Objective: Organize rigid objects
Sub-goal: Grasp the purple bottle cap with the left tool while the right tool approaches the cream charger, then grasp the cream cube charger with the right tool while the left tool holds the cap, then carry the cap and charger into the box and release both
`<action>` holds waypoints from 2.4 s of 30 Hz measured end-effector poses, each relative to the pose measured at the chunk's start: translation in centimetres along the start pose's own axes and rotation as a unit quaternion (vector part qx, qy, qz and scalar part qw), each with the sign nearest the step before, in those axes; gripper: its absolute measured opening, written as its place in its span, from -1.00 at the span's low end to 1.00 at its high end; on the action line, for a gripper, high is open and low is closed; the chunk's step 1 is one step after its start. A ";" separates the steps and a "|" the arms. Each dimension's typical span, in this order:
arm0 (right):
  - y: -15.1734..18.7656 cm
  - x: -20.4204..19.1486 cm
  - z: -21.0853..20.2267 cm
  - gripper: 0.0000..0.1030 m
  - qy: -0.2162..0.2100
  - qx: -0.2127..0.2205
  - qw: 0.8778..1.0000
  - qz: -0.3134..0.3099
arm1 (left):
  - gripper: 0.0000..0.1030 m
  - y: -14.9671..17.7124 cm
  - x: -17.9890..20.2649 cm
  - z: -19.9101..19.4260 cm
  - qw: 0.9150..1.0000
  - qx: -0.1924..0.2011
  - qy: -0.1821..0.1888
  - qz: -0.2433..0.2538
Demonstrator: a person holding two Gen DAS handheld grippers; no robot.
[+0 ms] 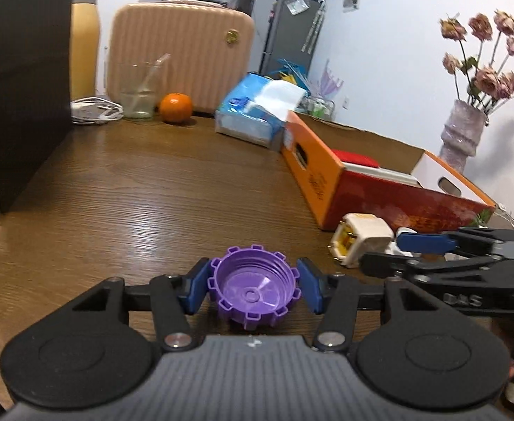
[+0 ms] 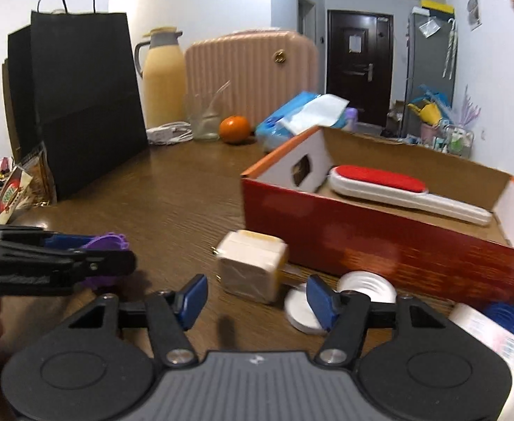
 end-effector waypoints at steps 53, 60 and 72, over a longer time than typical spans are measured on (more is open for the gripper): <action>9.9 6.5 -32.7 -0.18 0.126 0.195 0.967 0.104 | 0.06 2.1 18.6 -17.2 0.990 0.090 0.092 0.055; 9.4 8.0 -30.0 -0.18 0.119 0.182 0.968 0.125 | 0.06 0.7 17.9 -14.4 0.989 0.089 0.092 0.069; 0.3 13.0 -21.4 -0.18 0.106 0.151 0.976 0.112 | 0.06 -8.4 14.3 -3.2 0.990 0.090 0.059 0.096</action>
Point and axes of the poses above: each gripper's, at about its wrist camera, not at the fingertips, and z roughly the way its jaws point, x to its right, y to its underside, the point moved 7 cm from there along z, roughly the way its jaws point, and after that the axes turned 14 degrees about z, right-handed, at the moved point
